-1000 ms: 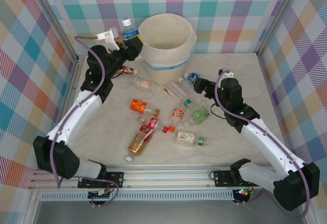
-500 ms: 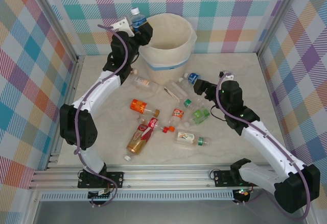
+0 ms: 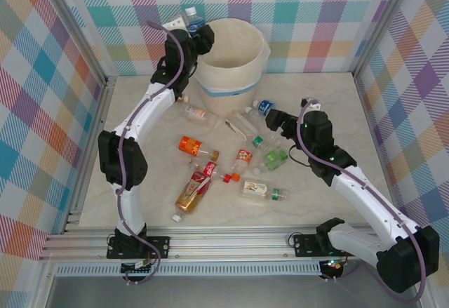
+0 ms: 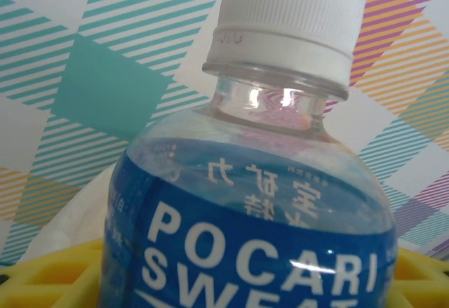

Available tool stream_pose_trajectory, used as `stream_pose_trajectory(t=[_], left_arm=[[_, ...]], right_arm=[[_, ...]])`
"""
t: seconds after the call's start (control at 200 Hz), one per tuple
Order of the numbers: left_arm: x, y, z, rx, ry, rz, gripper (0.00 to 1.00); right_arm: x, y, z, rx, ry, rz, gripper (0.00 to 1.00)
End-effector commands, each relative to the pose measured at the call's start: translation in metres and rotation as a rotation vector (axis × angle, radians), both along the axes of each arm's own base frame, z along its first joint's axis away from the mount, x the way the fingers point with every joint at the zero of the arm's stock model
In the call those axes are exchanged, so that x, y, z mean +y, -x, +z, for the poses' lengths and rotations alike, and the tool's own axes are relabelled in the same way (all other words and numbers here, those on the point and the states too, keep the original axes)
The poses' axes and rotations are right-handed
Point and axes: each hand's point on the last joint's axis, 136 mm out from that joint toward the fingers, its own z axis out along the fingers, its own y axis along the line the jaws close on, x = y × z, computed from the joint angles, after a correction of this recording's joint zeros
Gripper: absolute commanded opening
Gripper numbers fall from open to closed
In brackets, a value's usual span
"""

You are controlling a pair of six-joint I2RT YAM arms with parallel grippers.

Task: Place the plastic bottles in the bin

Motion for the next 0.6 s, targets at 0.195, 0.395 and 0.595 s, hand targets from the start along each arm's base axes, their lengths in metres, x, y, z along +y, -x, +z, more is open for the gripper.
stream_pose_trajectory(t=[0.195, 0.395, 0.595], left_arm=[[0.012, -0.005, -0.052, 0.273, -0.116, 0.102, 0.72], [0.014, -0.004, -0.05, 0.282, -0.152, 0.105, 0.88], [0.008, -0.002, -0.038, 0.289, -0.174, 0.064, 0.94]], right_arm=[[-0.006, 0.015, -0.025, 0.109, 0.036, -0.002, 1.0], [-0.019, 0.028, -0.041, 0.157, 0.065, -0.04, 1.0], [-0.024, 0.033, -0.048, 0.175, 0.078, -0.052, 1.0]])
